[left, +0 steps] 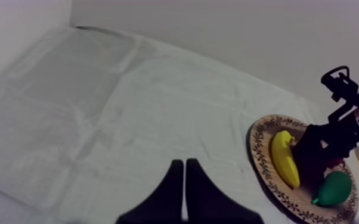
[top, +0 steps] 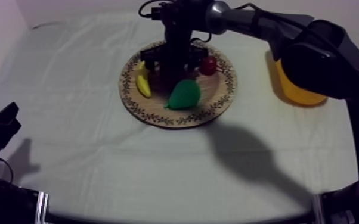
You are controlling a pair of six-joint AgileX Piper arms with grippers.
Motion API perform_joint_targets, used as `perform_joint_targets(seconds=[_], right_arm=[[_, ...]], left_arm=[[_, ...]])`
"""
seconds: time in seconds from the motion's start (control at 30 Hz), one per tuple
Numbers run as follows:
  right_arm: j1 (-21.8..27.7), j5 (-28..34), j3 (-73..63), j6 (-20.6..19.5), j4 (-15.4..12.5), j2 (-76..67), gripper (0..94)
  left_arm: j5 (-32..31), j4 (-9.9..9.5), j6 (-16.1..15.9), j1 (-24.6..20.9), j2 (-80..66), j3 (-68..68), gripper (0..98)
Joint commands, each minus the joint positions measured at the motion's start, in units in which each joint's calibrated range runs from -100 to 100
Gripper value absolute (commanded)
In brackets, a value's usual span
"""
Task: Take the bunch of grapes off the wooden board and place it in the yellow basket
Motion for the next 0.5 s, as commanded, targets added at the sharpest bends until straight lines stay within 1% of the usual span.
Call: perform_joint_targets(seconds=[0.0,0.3,0.37,0.47], right_arm=[[0.19,-0.28,-0.18,0.16,-0.22,0.12,78.5],[0.23,-1.35,0.51,0.53,0.14,0.00,67.3],[0.12,-1.79,0.95,0.48,0.28,-0.20,62.9],[0.02,-2.09,1.39,0.57,0.22,-0.41,53.5]], left_arm=[[-0.01,0.02,0.01,-0.02,0.00,-0.03,0.1],[-0.01,0.02,0.01,-0.02,0.00,-0.03,0.1],[-0.01,0.02,0.01,-0.02,0.00,-0.03,0.1],[-0.01,0.02,0.01,-0.02,0.00,-0.03,0.1]])
